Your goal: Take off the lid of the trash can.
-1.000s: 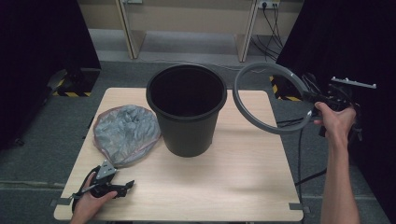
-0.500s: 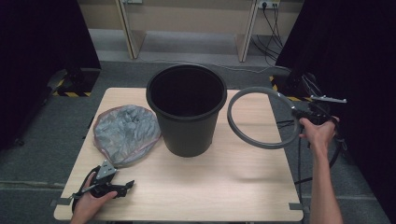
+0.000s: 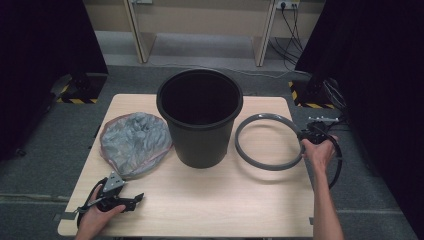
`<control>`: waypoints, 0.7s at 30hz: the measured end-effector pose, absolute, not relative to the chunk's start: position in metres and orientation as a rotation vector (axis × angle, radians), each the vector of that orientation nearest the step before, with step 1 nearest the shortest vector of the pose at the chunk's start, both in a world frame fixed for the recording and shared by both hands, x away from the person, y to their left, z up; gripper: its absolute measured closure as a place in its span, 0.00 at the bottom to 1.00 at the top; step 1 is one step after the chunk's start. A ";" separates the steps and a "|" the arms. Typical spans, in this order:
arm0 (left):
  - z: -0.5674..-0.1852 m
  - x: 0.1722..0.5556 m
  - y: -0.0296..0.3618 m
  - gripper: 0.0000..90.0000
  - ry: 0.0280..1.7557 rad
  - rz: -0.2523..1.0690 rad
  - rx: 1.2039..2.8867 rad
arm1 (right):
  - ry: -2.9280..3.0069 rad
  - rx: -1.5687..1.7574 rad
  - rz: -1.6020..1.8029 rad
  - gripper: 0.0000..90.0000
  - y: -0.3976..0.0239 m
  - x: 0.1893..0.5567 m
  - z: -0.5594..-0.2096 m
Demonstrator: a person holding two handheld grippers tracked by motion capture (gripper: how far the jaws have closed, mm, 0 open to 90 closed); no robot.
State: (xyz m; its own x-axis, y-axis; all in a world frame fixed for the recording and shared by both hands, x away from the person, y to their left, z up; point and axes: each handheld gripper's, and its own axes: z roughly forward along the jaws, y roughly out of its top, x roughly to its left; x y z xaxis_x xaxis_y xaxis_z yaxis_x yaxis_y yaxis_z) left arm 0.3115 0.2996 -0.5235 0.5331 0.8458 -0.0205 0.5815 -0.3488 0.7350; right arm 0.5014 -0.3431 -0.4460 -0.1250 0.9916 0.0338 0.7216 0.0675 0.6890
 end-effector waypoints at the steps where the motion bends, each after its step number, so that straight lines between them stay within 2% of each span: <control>1: -0.523 0.312 0.300 0.11 1.152 0.480 2.067 | 1.902 1.696 0.777 0.87 -0.342 0.502 -0.449; 21: -0.524 0.312 0.300 0.11 1.152 0.480 2.066 | 1.841 1.717 0.715 0.86 -0.350 0.501 -0.487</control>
State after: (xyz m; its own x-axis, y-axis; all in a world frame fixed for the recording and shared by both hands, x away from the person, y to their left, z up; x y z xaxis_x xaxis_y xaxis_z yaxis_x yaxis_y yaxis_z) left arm 0.3115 0.2996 -0.5235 0.5330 0.8459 -0.0206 0.5814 -0.3485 0.7352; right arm 0.5013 -0.3503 -0.4865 -0.0622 0.9979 -0.0181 0.7242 0.0576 0.6872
